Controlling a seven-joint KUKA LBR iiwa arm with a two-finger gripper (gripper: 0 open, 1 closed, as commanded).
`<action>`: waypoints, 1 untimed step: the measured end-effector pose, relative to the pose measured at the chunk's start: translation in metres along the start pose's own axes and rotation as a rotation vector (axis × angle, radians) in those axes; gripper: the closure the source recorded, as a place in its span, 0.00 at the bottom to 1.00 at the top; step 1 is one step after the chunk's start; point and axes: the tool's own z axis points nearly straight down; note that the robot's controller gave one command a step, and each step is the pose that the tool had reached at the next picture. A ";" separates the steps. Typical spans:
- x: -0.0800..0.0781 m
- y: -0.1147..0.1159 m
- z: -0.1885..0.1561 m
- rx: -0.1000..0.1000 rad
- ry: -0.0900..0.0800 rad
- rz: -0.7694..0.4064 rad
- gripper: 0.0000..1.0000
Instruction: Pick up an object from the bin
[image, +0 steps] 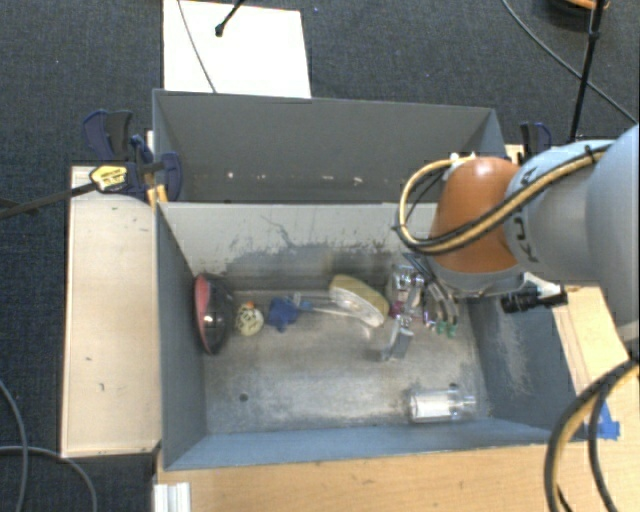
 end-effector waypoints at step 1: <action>-0.001 0.000 -0.002 0.001 -0.002 -0.004 1.00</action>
Offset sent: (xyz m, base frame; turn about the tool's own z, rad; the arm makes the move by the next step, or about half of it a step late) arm 0.0000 0.0000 0.0000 0.0000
